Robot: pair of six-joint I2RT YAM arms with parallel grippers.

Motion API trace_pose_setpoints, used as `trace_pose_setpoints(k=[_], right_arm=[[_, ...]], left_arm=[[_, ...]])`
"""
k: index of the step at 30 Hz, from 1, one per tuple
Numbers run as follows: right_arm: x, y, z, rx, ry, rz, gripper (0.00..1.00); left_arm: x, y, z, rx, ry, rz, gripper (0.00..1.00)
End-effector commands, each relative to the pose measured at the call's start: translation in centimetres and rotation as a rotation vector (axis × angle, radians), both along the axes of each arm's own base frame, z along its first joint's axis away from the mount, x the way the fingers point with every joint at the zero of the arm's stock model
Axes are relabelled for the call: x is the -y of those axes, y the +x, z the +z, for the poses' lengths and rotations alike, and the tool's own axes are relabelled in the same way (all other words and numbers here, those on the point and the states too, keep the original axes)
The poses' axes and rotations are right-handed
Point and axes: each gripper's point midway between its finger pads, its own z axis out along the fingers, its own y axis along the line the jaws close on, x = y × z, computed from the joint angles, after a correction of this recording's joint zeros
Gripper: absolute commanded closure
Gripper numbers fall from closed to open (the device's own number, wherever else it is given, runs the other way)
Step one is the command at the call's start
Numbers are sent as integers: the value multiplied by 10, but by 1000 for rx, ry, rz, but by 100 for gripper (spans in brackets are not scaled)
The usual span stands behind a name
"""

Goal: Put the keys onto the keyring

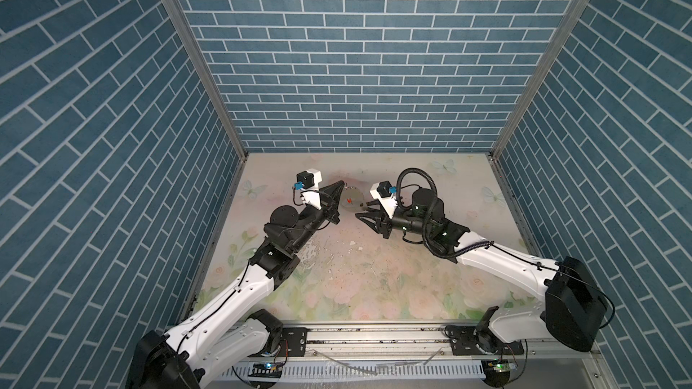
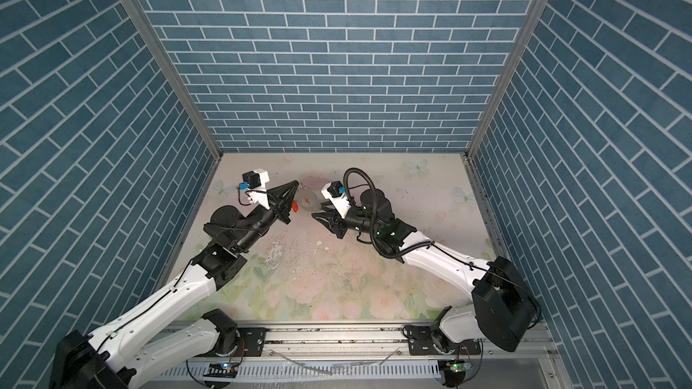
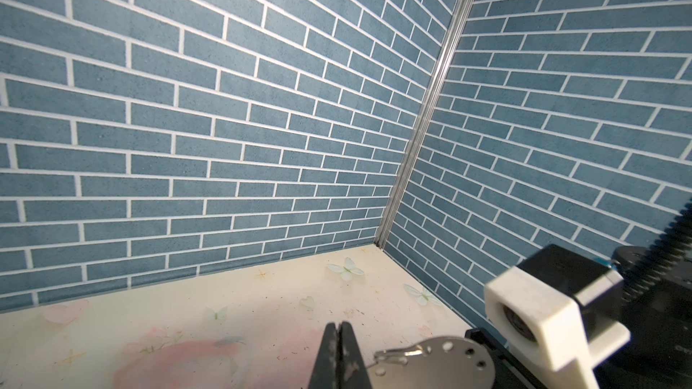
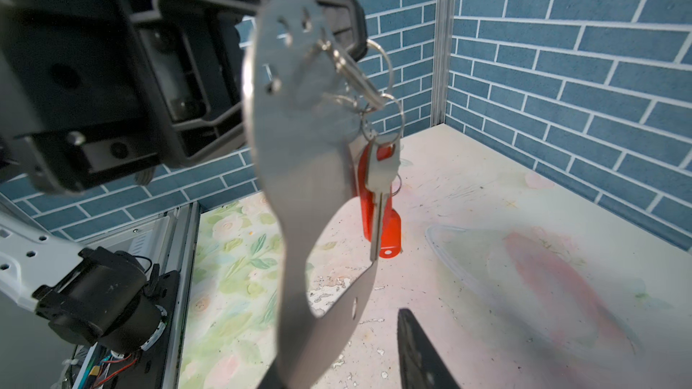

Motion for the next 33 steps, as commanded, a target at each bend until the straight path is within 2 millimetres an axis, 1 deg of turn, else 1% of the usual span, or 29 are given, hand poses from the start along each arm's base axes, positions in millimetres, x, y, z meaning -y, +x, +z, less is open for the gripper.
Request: trace_pose_setpoints(k=[1, 4, 6, 10, 12, 16, 20, 23, 27, 28, 32, 33], right_arm=[[-6, 8, 33, 44, 79, -23, 64], [-8, 8, 35, 43, 84, -15, 67], [-9, 8, 35, 38, 81, -12, 71], [-10, 8, 38, 38, 90, -7, 76], [-11, 7, 38, 34, 92, -3, 80], [-12, 6, 39, 15, 80, 8, 92], [-11, -1, 39, -44, 49, 34, 100], [-9, -10, 35, -119, -13, 62, 100], [0, -18, 33, -204, -77, 57, 100], [3, -20, 32, -234, -105, 53, 100], [15, -31, 22, -382, -235, 31, 100], [19, -32, 18, -419, -271, 18, 100]], left_arm=[[-4, -6, 16, 48, -39, 1, 100], [-4, -5, 14, 43, -38, 2, 100], [-4, -5, 14, 43, -41, 1, 100], [-4, -5, 12, 40, -40, 3, 100], [-4, -4, 11, 41, -41, 5, 100], [-6, -3, 10, 38, -38, 17, 100], [-5, -1, 8, 31, -31, 22, 100], [-6, 0, 7, 27, -26, 30, 100], [-9, 3, 2, 13, -18, 54, 100], [-11, 5, 0, 5, -15, 68, 97], [-21, 9, -10, -40, 21, 134, 67], [-26, 10, -14, -56, 30, 162, 64]])
